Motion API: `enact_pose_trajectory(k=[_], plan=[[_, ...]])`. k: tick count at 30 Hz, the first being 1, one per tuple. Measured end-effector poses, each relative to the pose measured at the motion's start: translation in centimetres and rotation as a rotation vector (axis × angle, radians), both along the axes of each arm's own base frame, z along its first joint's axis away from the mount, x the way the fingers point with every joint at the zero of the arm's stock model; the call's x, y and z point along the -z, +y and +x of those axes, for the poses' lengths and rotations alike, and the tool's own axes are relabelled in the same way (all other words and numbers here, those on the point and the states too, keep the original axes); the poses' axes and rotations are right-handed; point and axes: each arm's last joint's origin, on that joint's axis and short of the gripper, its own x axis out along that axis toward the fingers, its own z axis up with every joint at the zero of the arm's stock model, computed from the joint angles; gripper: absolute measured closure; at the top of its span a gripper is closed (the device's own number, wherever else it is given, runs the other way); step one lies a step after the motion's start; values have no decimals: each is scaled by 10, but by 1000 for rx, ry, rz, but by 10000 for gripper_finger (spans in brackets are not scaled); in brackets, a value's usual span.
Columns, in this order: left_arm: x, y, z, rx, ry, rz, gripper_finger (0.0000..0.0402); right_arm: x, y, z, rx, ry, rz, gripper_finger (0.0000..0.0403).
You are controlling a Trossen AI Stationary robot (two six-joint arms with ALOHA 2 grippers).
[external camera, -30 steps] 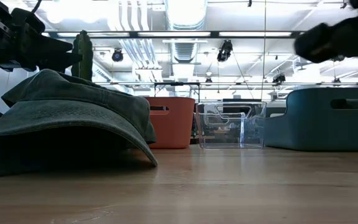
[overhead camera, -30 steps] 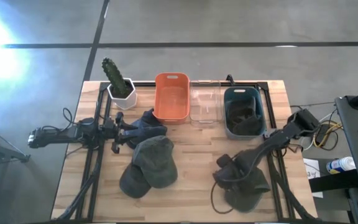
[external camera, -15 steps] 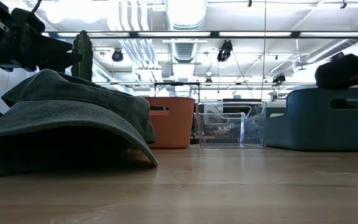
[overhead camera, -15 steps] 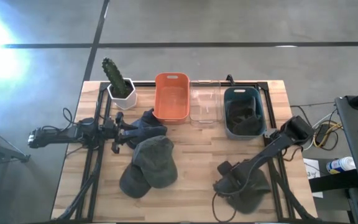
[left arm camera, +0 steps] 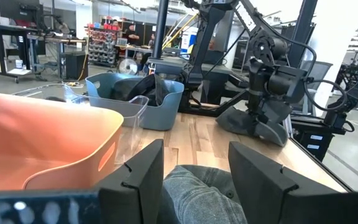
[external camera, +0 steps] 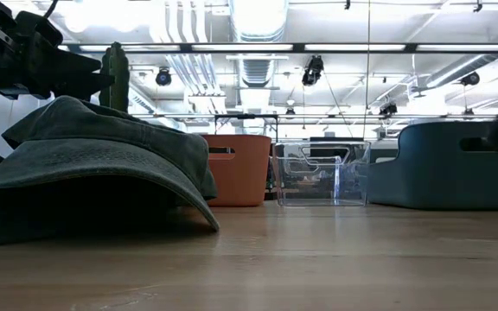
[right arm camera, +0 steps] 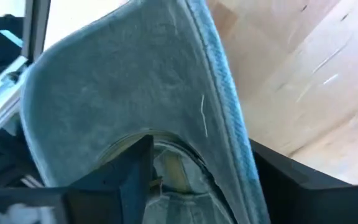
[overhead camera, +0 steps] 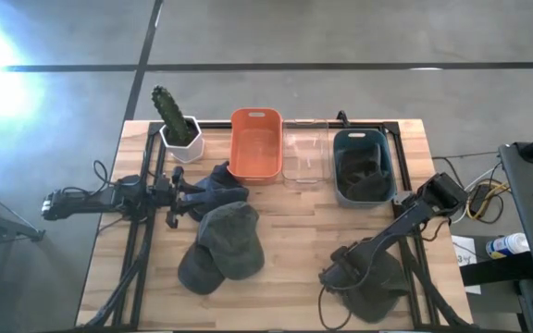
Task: Pick & Place hat
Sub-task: Put the gray cap into the transparent bin
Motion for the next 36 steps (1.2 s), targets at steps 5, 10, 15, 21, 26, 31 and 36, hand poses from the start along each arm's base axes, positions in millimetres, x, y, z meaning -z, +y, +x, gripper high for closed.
enact_pose_trajectory(k=[5,10,15,21,26,31,36], plan=[[0,0,0,0,0,0,227,5,-8,1,62,55,27,226],[0,0,0,0,0,0,227,8,-21,6,159,88,14,294],[0,0,0,0,0,0,227,7,-31,15,252,115,51,376],[0,0,0,0,0,0,227,-14,-46,30,358,24,89,387],[0,0,0,0,0,0,227,-49,-82,39,592,-131,52,388],[0,0,0,0,0,0,227,-93,-129,43,923,-368,64,389],[0,0,0,0,0,0,227,-145,-167,41,1255,-771,110,389]])
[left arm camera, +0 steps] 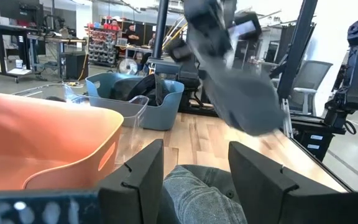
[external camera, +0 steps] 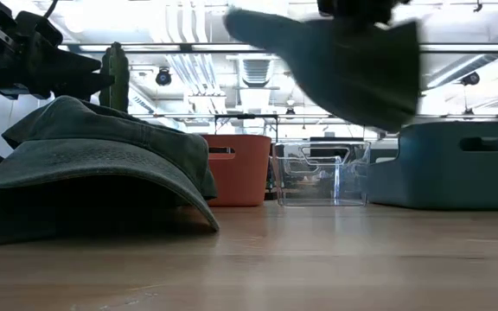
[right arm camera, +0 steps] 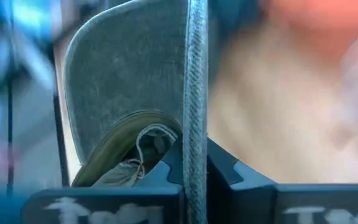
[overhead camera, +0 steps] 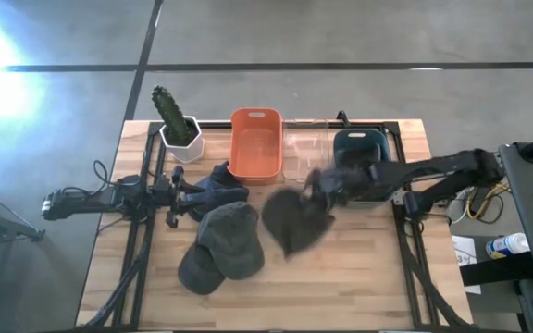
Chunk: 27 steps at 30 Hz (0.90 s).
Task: Pick & Place hat
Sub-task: Put the gray cap into the transparent bin
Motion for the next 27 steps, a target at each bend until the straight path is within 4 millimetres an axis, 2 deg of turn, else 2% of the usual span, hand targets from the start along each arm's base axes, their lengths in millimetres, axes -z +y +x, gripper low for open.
enact_pose_trajectory(k=[2,5,7,10,14,18,23,27], plan=[[0,0,0,0,0,0,227,-16,-13,-5,142,-107,-69,389],[0,0,0,0,0,0,227,-31,-35,-17,472,-174,-243,389],[0,0,0,0,1,0,227,-35,-54,-24,671,-192,-313,389],[0,0,0,0,0,0,227,-35,-84,-31,822,-175,-320,389],[0,0,0,0,0,0,227,-24,-124,-34,1013,-132,-315,390],[0,0,0,0,0,0,227,-1,-152,-35,1139,-38,-210,390],[0,0,0,0,0,0,227,32,-161,-25,1173,98,-25,390],[0,0,0,0,0,0,227,51,-160,-11,1126,157,20,378]])
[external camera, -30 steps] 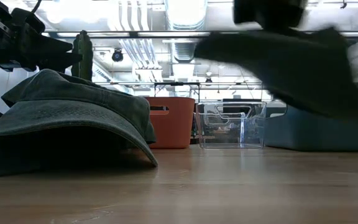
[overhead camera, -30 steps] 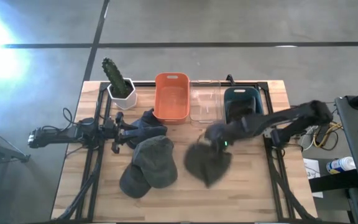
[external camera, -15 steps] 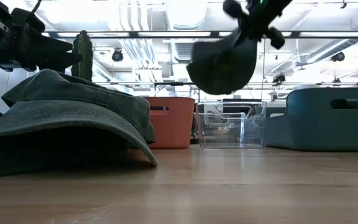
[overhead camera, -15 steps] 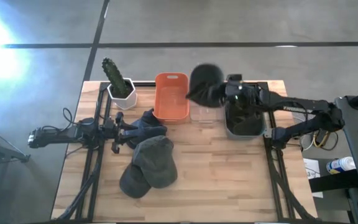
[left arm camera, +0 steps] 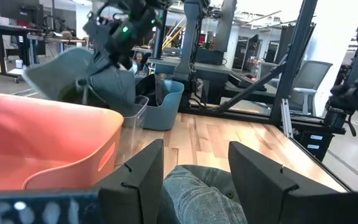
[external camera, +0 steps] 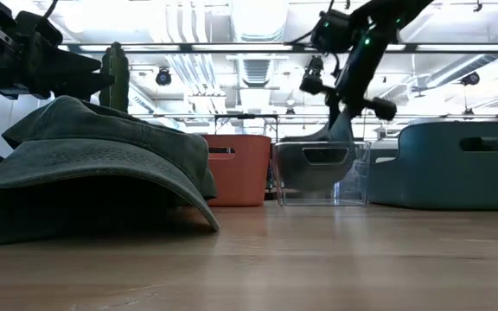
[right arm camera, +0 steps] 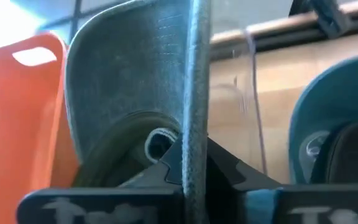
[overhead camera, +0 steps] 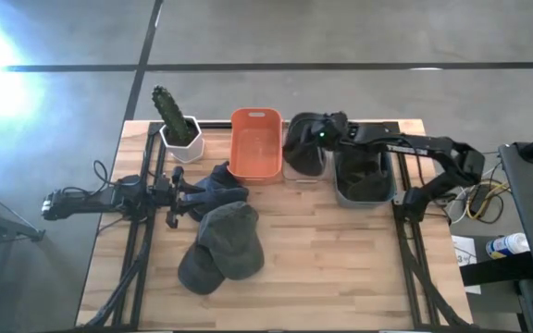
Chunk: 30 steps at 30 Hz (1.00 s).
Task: Pick & Place hat
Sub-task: Put the gray cap into the transparent bin
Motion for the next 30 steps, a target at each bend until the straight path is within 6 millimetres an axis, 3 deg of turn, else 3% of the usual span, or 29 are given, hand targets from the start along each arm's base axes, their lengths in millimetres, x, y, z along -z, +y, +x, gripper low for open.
enact_pose_trajectory(k=[4,11,20,24,27,30], plan=[[0,0,0,0,0,0,227,11,3,8,-58,63,6,355],[0,0,0,0,0,0,227,14,5,11,-165,148,-30,304],[0,0,0,0,0,0,227,-3,15,7,-330,214,-119,212],[0,0,0,0,0,0,227,-21,33,8,-613,240,-225,192],[0,0,0,0,0,0,227,-33,52,13,-894,146,-249,189],[0,0,0,0,0,0,227,-38,67,20,-1013,15,-215,192]])
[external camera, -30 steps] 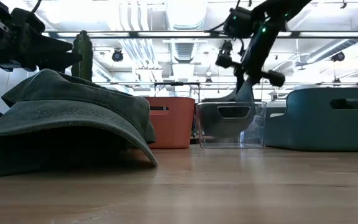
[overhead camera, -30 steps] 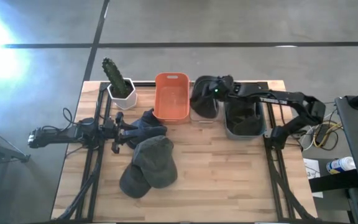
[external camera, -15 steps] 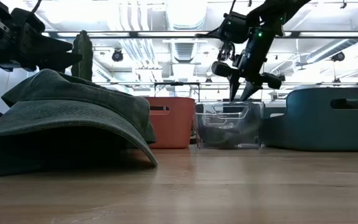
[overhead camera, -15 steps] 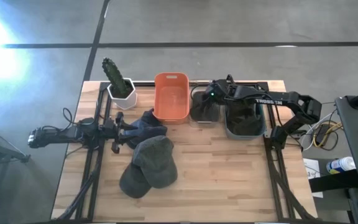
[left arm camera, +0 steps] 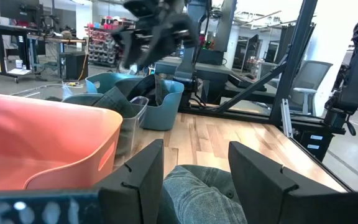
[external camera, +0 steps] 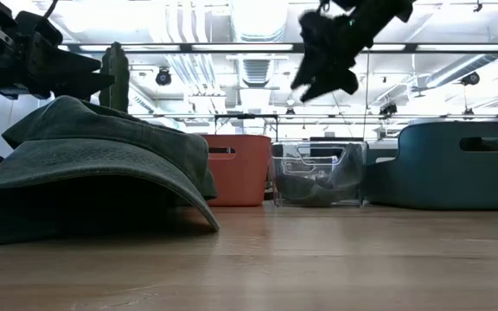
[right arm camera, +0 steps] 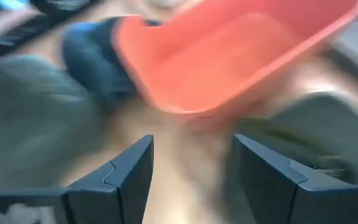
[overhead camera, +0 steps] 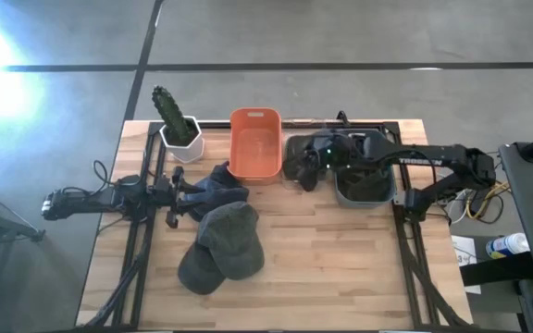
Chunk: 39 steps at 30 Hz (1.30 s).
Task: Pick & Place hat
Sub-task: Put the gray cap into the transparent bin
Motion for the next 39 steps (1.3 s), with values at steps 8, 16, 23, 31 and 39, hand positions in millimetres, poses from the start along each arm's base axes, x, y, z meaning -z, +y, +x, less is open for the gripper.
enact_pose_trajectory(k=[8,16,23,31,39], plan=[[0,0,0,0,0,0,227,10,36,31,-155,-114,116,208],[0,0,0,0,0,0,227,33,68,53,-130,-113,339,223],[0,0,0,0,1,0,227,66,104,72,-69,-61,537,232],[0,0,0,0,1,0,227,97,164,81,65,-26,782,225],[0,0,0,0,1,0,227,130,209,90,179,-87,965,213]])
